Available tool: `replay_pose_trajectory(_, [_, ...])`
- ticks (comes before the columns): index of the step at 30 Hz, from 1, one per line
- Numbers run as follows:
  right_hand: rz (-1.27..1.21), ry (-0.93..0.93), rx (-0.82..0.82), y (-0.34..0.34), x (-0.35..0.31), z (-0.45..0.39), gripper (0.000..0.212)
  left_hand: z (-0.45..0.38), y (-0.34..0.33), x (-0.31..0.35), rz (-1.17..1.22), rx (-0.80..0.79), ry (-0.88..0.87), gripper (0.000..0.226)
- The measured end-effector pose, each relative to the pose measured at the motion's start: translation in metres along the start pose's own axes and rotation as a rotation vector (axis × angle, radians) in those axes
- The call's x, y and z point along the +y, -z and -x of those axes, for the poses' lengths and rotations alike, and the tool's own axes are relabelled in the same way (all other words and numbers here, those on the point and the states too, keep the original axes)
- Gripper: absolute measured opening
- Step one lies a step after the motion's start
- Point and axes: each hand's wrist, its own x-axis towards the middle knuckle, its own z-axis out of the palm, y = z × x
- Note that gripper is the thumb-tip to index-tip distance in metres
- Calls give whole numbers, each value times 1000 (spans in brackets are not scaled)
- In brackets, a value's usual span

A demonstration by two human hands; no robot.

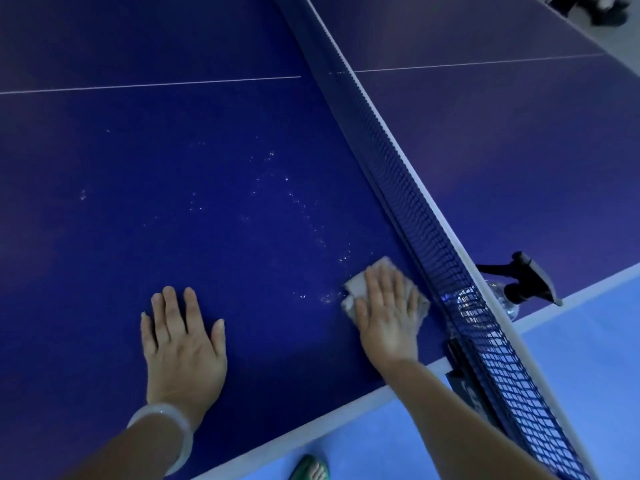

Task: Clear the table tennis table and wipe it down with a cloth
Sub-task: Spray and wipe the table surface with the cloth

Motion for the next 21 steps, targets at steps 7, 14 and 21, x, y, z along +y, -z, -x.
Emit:
replay_pose_trajectory(7, [-20,295,-15,0,18,50,53,-1,-1,-1,-25,-22,9,65])
replay_pose_trajectory(14, [-72,-101,-24,7,13,-55,57,-2,0,0,-58,-34,14,73])
replay_pose_trajectory(21, [-44,354,-145,-9,-52,-45,60,-3,0,-1,-71,-42,13,74])
